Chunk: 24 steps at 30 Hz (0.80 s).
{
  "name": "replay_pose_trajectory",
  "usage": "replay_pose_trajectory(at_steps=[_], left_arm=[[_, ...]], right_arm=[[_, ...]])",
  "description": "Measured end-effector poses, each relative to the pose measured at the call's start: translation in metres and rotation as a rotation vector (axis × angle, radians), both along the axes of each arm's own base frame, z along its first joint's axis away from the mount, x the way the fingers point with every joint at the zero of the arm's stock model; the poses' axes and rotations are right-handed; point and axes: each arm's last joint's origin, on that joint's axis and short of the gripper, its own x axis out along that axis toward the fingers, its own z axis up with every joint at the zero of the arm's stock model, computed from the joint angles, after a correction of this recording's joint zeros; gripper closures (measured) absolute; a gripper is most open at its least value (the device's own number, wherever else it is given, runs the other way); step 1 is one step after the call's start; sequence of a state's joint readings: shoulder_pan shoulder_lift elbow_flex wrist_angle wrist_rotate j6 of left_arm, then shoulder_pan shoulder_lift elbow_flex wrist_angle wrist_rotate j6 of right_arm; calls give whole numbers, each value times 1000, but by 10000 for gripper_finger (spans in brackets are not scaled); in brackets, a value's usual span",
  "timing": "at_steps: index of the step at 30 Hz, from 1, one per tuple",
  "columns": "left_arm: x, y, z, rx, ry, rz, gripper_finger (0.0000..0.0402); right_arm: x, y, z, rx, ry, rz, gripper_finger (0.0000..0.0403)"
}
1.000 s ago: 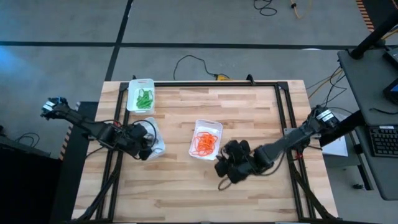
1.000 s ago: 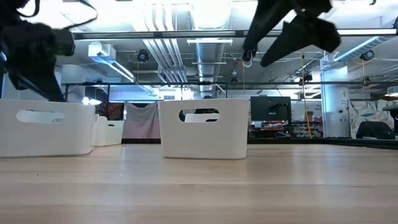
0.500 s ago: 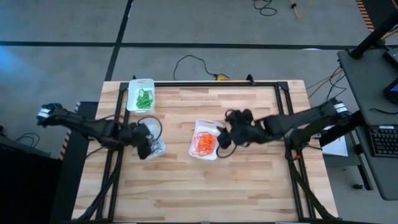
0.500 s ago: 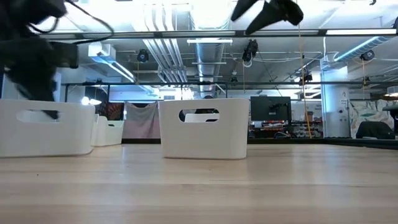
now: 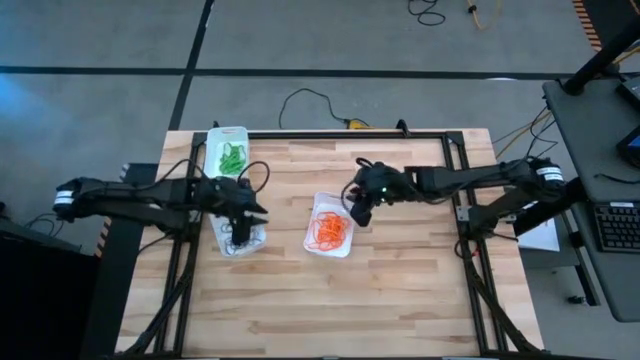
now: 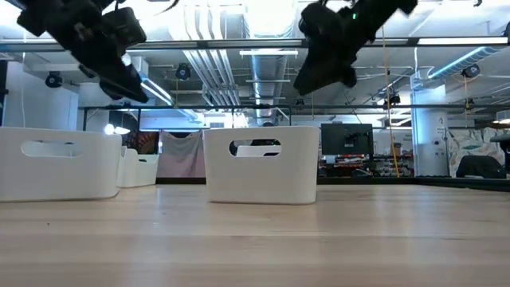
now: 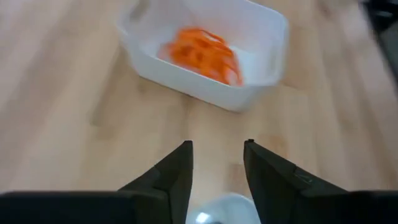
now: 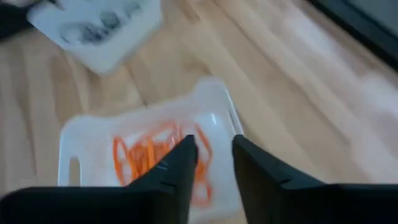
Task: Sort rubber bands into baskets
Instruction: Return to Home Position
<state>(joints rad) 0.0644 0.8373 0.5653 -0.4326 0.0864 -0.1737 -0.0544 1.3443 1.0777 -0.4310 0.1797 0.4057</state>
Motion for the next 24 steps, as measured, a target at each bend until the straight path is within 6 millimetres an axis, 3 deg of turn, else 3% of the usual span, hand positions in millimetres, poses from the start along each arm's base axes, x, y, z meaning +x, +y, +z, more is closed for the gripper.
replay_pose_trajectory(at_steps=[7, 11, 14, 16, 18, 24], left_arm=[[8, 10, 15, 270, 9, 220, 298], [16, 13, 30, 94, -87, 464, 300], [22, 11, 37, 141, -99, 366, 300], [24, 9, 41, 185, -118, 248, 300], [24, 10, 41, 186, -161, 258, 300], [12, 11, 12, 197, -216, 314, 300]], right_arm=[[-17, -12, -27, -62, -247, 175, 386], [-44, -9, -26, -99, -413, 178, 392], [-70, -5, -23, -105, -504, 181, 393], [-88, -4, -24, -120, -495, 167, 393], [-106, -2, -31, -117, -418, 169, 394], [-145, 2, -45, -7, -256, 96, 394]])
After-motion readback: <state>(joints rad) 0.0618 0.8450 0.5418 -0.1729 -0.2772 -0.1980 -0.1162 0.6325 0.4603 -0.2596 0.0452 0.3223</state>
